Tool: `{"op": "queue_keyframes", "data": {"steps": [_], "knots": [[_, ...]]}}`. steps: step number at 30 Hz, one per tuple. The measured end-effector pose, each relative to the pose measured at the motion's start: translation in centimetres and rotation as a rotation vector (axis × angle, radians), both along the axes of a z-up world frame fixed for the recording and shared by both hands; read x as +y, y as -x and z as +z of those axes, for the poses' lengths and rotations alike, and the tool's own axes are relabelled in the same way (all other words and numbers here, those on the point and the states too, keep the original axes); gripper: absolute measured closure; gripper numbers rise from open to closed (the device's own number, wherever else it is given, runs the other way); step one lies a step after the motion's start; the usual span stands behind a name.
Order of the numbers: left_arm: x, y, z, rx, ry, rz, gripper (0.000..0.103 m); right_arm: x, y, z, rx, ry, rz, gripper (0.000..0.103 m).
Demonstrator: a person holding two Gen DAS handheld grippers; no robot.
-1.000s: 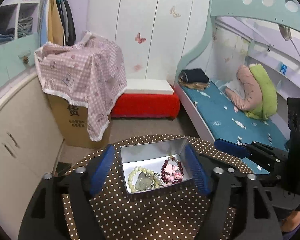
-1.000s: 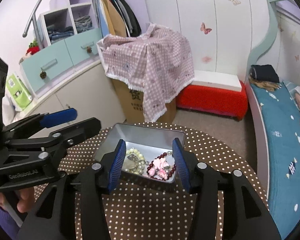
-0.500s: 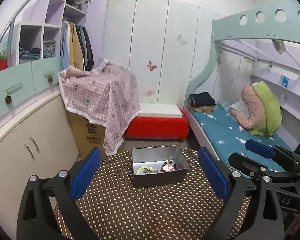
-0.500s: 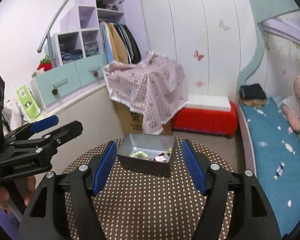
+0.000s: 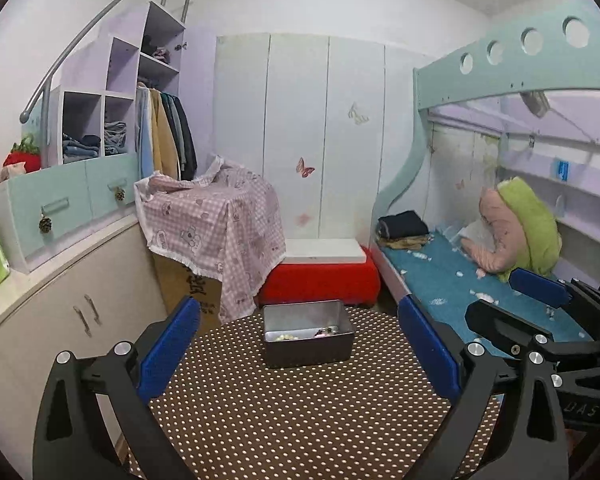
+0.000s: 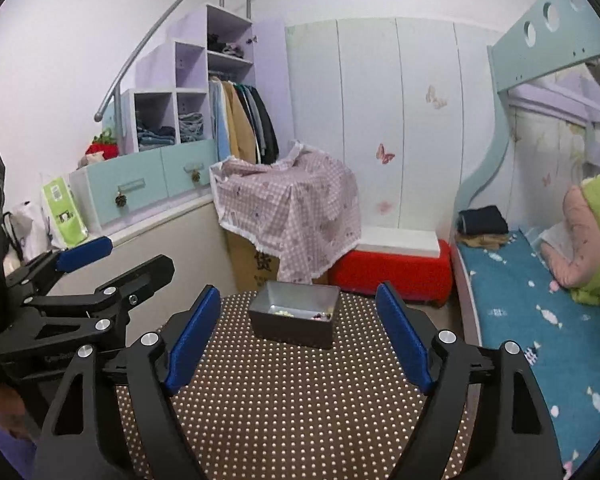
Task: Organize jewelry
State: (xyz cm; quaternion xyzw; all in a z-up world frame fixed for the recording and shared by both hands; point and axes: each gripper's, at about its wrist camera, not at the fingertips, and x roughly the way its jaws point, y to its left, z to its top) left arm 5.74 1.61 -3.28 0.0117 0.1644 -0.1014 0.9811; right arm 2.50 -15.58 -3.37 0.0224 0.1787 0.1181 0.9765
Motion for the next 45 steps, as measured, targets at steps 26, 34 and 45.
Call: {"op": "queue_keyframes", "data": {"steps": [26, 34, 45], "knots": [[-0.6, 3.1, 0.2, -0.116, -0.039, 0.066, 0.007, -0.3, 2.3, 1.7, -0.082, 0.048, -0.049, 0.020], [-0.6, 3.0, 0.2, -0.121, -0.043, 0.067, 0.007, -0.3, 2.1, 1.7, -0.077, 0.044, -0.048, 0.020], [-0.8, 2.6, -0.1, -0.118, -0.045, 0.067, 0.007, -0.1, 1.9, 1.7, -0.076, 0.045, -0.045, 0.020]]}}
